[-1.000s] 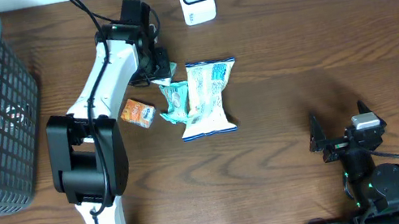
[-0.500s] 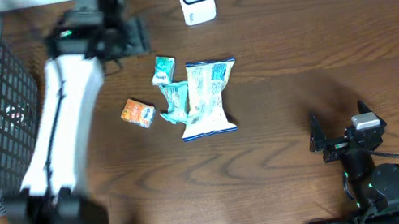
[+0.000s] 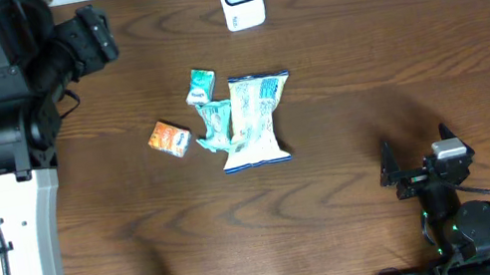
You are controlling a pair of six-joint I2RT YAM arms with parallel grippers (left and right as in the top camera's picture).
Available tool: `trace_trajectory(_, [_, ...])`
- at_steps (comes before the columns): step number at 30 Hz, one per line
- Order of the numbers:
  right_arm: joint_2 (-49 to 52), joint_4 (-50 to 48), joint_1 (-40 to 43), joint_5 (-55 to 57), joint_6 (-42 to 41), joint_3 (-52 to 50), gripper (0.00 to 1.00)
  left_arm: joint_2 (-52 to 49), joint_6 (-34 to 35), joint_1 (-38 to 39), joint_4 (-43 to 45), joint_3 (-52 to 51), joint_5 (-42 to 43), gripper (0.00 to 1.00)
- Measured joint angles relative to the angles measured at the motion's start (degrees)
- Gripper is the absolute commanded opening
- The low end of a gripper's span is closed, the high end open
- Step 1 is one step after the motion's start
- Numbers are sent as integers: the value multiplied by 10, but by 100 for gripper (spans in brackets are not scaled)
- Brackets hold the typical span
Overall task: Scan the item barcode
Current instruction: 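Return the left gripper over the grey basket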
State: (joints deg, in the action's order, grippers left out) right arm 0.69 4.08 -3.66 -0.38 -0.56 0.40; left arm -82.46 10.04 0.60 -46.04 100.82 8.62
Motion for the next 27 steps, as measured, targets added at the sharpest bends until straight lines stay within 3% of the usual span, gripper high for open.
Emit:
trace_trajectory(10, [0, 0, 0, 0, 0, 0, 99, 0, 21, -63, -3, 0, -33, 90])
trace_trajectory(19, [0, 0, 0, 0, 0, 0, 99, -5, 98, -189, 0, 0, -58, 93])
trace_trajectory(27, [0, 0, 0, 0, 0, 0, 99, -65, 122, -285, 5, 0, -60, 94])
